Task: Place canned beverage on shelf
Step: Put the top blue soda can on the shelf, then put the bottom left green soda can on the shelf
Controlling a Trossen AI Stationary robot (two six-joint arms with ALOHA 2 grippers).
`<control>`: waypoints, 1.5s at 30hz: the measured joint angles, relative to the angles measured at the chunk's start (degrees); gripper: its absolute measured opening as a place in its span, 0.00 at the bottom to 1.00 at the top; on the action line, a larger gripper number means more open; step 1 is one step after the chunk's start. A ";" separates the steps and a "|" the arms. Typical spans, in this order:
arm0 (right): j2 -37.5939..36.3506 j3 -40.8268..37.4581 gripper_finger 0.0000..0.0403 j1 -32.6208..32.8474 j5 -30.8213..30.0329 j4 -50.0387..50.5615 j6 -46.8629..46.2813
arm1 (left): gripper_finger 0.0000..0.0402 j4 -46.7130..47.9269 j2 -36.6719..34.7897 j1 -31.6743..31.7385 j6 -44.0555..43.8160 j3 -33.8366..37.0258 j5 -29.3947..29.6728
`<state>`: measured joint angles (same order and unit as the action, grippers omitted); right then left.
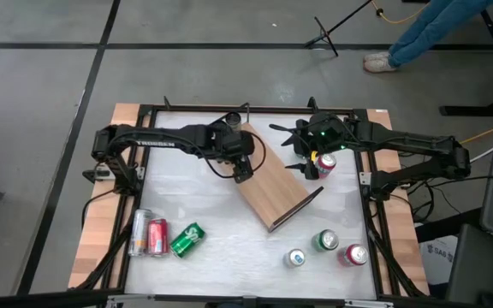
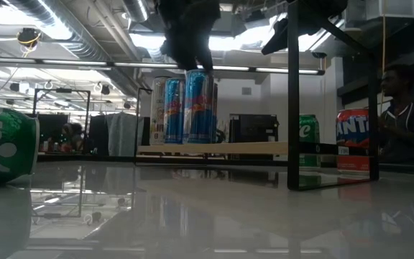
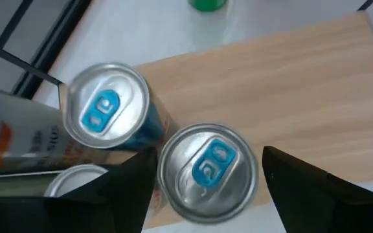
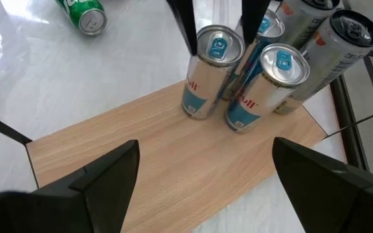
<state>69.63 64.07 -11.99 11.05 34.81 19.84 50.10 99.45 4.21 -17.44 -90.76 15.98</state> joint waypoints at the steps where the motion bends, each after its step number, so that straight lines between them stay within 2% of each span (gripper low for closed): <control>1: 0.00 0.00 0.85 0.00 -0.07 -0.03 0.00 | 0.67 0.21 -0.17 -0.09 0.19 -0.44 -0.01; 8: -1.13 0.04 0.85 -0.02 -1.47 0.13 0.02 | 0.67 0.59 -2.78 -0.72 5.45 -2.62 -0.48; 16: -1.55 0.04 0.85 0.00 -1.05 0.12 0.02 | 0.67 3.79 -7.04 -3.31 5.34 -2.62 -8.35; 27: -1.55 0.04 0.85 0.02 -0.90 0.17 0.00 | 0.67 15.23 -7.37 -11.64 -8.60 -2.01 -9.84; 31: -1.55 0.04 0.85 0.02 2.97 0.17 -0.14 | 0.67 17.50 -7.38 -15.85 -15.72 -0.73 -9.65; 38: -1.55 0.04 0.85 0.07 12.99 -0.26 -0.50 | 0.67 17.66 -7.32 -24.88 -28.91 5.74 -9.48; 45: -1.55 0.04 0.85 0.04 14.05 -0.42 -0.71 | 0.67 14.11 -7.27 -31.91 -38.56 14.22 -9.29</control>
<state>68.07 64.12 -11.94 25.10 34.39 19.12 64.21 92.18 -27.69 -55.99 -76.54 6.69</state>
